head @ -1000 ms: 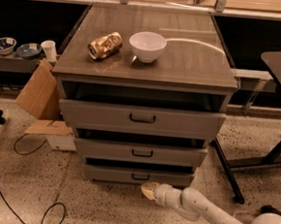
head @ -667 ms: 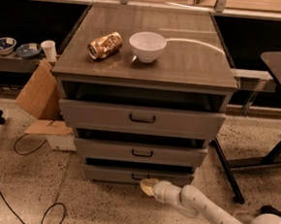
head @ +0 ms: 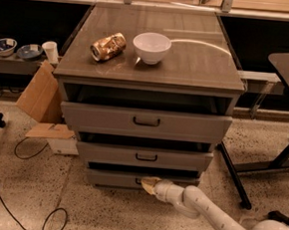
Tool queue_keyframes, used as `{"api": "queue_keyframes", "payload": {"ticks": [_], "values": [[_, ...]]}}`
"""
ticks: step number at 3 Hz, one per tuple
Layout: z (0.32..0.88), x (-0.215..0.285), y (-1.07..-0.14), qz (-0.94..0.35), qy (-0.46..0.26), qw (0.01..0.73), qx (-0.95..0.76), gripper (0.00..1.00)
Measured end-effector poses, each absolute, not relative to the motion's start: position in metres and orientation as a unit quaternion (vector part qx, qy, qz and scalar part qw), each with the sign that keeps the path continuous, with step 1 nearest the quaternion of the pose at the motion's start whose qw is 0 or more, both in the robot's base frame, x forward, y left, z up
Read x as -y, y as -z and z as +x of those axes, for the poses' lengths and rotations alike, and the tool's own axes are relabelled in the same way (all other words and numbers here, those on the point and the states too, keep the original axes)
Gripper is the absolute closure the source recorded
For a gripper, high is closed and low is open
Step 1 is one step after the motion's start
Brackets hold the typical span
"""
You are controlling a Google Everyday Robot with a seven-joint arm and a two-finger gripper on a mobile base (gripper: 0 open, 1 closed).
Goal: Open bottom drawer
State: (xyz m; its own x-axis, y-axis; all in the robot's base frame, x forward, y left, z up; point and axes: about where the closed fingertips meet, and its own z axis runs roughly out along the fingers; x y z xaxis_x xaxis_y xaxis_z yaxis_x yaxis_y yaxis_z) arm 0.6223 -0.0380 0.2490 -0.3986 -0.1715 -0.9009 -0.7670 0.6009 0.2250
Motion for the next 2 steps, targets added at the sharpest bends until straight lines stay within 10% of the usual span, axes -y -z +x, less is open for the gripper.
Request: {"api": "queue_keyframes", "payload": {"ticks": [2], "values": [[0.654, 0.007, -0.257, -0.312, -0.333, 0.489, -0.744, 1.0]]}}
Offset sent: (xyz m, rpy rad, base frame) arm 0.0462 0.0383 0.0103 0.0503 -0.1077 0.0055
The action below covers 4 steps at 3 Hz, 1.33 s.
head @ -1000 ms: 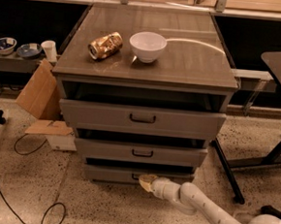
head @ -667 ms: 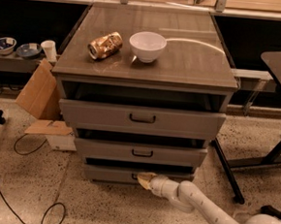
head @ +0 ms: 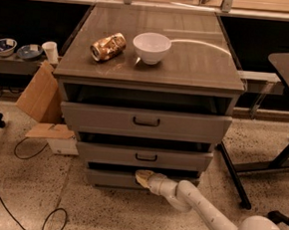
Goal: Open bottom drawer
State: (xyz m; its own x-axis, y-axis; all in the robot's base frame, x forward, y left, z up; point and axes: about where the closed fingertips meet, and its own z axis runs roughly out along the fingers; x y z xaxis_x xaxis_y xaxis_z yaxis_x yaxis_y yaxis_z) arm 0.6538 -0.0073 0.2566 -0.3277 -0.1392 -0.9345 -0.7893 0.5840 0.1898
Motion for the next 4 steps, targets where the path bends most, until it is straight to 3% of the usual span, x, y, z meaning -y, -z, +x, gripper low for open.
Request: {"api": "queue_keyframes", "payload": {"ticks": [4], "values": [[0.685, -0.036, -0.253, -0.33, -0.316, 0.491, -0.742, 1.0]]}}
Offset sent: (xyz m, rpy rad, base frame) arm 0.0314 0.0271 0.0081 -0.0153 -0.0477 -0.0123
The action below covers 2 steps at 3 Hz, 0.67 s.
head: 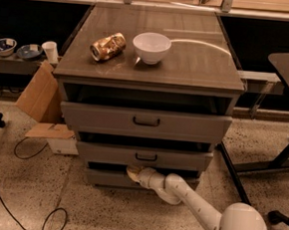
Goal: Open bottom drawer
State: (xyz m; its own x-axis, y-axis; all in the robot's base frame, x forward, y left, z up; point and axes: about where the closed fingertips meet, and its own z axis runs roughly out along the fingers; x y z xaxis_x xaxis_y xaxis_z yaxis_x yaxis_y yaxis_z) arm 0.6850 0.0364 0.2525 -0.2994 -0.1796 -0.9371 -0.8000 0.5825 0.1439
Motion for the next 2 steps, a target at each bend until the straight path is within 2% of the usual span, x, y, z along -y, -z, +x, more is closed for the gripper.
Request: {"api": "queue_keyframes", "payload": {"ticks": [2], "values": [[0.689, -0.047, -0.229, -0.332, -0.301, 0.468, -0.761, 1.0]]}}
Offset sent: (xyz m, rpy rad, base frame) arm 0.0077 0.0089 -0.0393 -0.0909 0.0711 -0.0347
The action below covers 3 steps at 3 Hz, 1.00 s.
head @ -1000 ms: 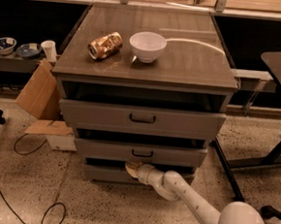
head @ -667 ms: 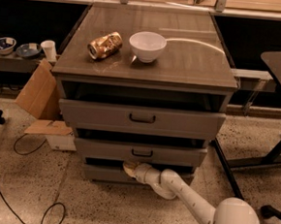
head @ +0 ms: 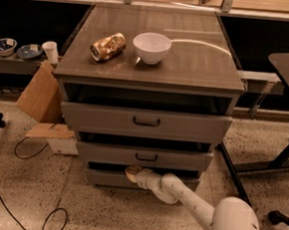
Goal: Open bottom drawer
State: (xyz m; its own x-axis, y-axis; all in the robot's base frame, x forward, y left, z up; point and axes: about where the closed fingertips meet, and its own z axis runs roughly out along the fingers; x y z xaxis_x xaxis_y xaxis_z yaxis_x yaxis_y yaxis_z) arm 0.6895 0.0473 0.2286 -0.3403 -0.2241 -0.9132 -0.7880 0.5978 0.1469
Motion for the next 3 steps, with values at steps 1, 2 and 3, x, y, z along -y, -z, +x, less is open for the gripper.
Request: {"api": "queue_keyframes", "payload": {"ticks": [1, 2, 3], "values": [[0.6899, -0.05, -0.2173, -0.328, -0.291, 0.457, -0.774, 1.0], [0.6884, -0.0503, -0.2103, -0.328, -0.281, 0.445, -0.784, 1.0], [0.6884, -0.0503, -0.2141, -0.328, -0.281, 0.445, -0.784, 1.0]]}}
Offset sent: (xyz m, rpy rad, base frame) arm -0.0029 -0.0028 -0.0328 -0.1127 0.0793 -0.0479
